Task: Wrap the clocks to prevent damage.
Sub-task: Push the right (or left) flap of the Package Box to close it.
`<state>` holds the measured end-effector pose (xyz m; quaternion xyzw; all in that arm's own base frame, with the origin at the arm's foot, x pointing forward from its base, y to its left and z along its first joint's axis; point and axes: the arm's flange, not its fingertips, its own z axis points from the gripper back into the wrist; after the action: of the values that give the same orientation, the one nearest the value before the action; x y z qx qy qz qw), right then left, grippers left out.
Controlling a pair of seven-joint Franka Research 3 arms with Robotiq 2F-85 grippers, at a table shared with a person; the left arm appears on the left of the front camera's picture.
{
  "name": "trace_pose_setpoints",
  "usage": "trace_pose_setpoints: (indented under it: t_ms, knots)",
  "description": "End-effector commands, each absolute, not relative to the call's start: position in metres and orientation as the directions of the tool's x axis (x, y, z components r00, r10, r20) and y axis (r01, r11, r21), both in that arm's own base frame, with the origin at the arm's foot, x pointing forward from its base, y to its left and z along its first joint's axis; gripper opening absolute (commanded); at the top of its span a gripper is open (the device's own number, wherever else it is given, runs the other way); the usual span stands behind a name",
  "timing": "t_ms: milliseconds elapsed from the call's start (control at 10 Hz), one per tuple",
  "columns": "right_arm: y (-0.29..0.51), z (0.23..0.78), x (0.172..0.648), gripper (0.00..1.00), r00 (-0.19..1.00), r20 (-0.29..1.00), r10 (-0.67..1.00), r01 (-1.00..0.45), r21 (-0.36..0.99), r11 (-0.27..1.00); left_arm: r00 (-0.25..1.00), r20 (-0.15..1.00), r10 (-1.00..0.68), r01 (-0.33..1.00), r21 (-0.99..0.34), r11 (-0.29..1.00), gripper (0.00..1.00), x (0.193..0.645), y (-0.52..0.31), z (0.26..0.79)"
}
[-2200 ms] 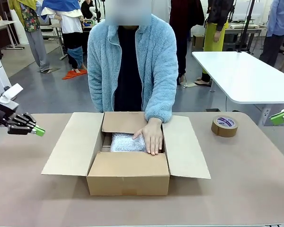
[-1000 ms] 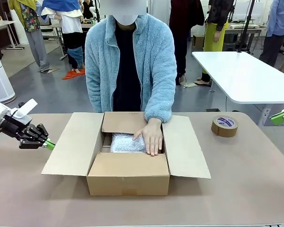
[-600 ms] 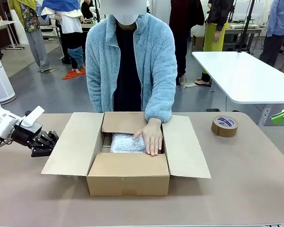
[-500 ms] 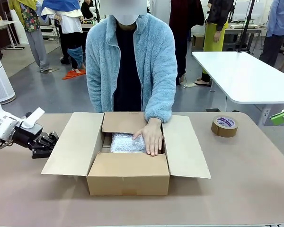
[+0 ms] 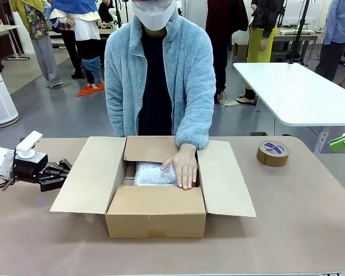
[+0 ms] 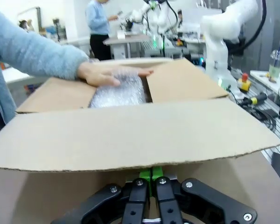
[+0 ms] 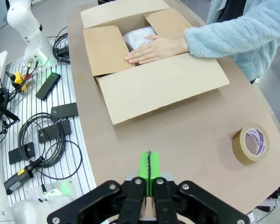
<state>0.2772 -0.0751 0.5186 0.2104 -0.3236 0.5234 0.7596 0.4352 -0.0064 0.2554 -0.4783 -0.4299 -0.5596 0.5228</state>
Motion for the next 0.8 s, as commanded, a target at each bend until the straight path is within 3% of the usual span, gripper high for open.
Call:
trace_pose_setpoints:
  t_ms: [0, 400, 700]
  knots:
    - [-0.075, 0.517, 0.28, 0.01, 0.226, 0.731, 0.644, -0.937, -0.018, 0.35, -0.037, 0.996, -0.08, 0.998, 0.033, -0.052, 0.0, 0.438, -0.012, 0.253]
    - [-0.075, 0.517, 0.28, 0.01, 0.226, 0.731, 0.644, -0.937, -0.018, 0.35, -0.032, 0.993, 0.112, 0.999, 0.035, -0.025, 0.0, 0.444, -0.029, 0.263]
    - [-0.075, 0.517, 0.28, 0.01, 0.226, 0.731, 0.644, -0.937, -0.018, 0.35, -0.037, 0.995, 0.089, 0.997, 0.043, -0.067, 0.0, 0.446, -0.065, 0.267]
